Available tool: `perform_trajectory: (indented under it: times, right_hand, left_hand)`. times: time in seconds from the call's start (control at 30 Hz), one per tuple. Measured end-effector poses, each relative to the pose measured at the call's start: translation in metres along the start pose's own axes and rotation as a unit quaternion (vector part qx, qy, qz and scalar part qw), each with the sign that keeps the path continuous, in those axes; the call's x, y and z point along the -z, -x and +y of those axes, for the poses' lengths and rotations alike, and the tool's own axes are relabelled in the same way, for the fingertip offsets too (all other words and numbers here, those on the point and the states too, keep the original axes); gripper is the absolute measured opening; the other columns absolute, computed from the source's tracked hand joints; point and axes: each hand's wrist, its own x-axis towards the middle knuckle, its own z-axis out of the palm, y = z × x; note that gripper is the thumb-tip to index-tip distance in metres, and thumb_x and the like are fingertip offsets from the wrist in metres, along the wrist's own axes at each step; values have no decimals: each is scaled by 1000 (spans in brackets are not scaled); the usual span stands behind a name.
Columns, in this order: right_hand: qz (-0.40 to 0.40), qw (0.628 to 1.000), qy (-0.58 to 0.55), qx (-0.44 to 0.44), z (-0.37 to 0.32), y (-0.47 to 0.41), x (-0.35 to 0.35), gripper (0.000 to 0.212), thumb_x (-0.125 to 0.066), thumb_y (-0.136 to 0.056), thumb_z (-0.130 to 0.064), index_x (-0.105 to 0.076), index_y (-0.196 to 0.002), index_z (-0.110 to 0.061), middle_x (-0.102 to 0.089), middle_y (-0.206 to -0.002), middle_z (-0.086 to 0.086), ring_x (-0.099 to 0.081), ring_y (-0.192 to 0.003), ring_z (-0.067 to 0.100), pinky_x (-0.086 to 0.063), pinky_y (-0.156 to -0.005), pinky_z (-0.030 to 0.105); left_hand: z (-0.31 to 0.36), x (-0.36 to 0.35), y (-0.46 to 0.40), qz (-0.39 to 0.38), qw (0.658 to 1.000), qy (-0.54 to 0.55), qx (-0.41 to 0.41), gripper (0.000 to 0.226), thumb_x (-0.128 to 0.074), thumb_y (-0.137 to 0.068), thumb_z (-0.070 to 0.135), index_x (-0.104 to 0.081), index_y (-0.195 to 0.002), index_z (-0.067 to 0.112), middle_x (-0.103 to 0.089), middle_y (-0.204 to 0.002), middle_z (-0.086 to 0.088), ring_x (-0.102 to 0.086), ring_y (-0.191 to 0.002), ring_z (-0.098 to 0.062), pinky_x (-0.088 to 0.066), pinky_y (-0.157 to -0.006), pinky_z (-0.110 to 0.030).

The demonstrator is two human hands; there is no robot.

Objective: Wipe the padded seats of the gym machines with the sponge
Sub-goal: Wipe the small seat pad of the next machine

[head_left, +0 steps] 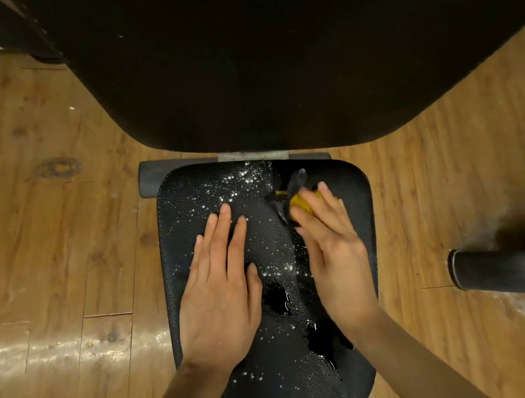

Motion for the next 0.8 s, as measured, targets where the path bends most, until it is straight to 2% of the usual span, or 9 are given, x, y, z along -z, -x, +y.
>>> perform_trajectory:
  times: [0.13,0.23,0.3,0.37,0.43,0.5,0.63,0.73,0.8]
  right_hand:
    - [6,1000,-4,-29,-9,-52,-10,32,-57,-92,0,-65,-121,-8,-60,-132,9,-46,-133,27,-39,-110,45]
    - [8,997,-5,-71,-16,-88,-15,27,-52,-95,-5,-68,-117,-12,-64,-118,11,-57,-116,26,-49,-95,35]
    - [16,999,-14,-44,-15,-73,-15,28,-53,-94,-3,-67,-118,-11,-62,-125,8,-50,-127,21,-42,-106,34]
    - [7,1000,-20,6,-10,-33,-8,33,-56,-92,2,-65,-120,-11,-56,-137,3,-37,-139,19,-27,-118,40]
    - [-18,998,-27,55,0,-4,-2,32,-57,-90,2,-66,-118,-11,-53,-138,2,-33,-142,22,-22,-119,47]
    - [-33,996,-41,78,8,-14,0,26,-53,-91,-2,-69,-110,-9,-56,-135,4,-35,-141,25,-21,-119,51]
    - [-56,994,-24,92,3,-48,2,24,-48,-91,-5,-68,-103,-11,-57,-134,5,-34,-141,24,-10,-121,49]
    - [-50,997,-43,36,-1,-34,14,15,-57,-91,-14,-71,-92,-20,-57,-134,-9,-28,-143,12,3,-122,41]
    - [-10,990,-121,-67,-10,-25,15,21,-63,-90,-26,-68,-70,-22,-62,-127,-16,-34,-137,2,-4,-122,42]
  left_hand:
    - [0,0,-1,-2,1000,-15,0,56,-29,-101,28,-24,-153,9,-10,-164,-6,-6,-151,-18,-16,-122,-39]
    - [0,0,-1,-2,1000,-23,2,56,-27,-102,28,-22,-153,9,-9,-164,-6,-4,-151,-18,-13,-123,-38]
    - [0,-1,0,0,1000,-24,-1,56,-27,-102,29,-22,-153,9,-9,-164,-6,-4,-151,-18,-12,-123,-38]
    - [0,-1,0,3,1000,-24,-2,56,-26,-101,29,-22,-153,9,-8,-164,-7,-4,-151,-18,-14,-122,-38]
    - [0,-1,1,5,1000,-20,0,56,-26,-101,30,-23,-153,8,-9,-164,-7,-6,-151,-18,-18,-122,-40]
    - [0,-1,1,5,1000,-14,0,56,-27,-101,30,-24,-153,9,-10,-164,-7,-7,-151,-18,-19,-121,-40]
    - [0,0,-1,9,1000,-10,-3,56,-28,-101,29,-24,-153,8,-12,-163,-8,-7,-151,-19,-18,-122,-40]
    - [-1,2,0,10,1000,25,-6,54,-32,-102,27,-26,-152,9,-13,-163,-5,-5,-151,-16,-15,-123,-38]
    - [-3,5,1,14,997,69,-8,52,-38,-103,22,-28,-152,10,-13,-163,-2,-5,-151,-13,-9,-123,-34]
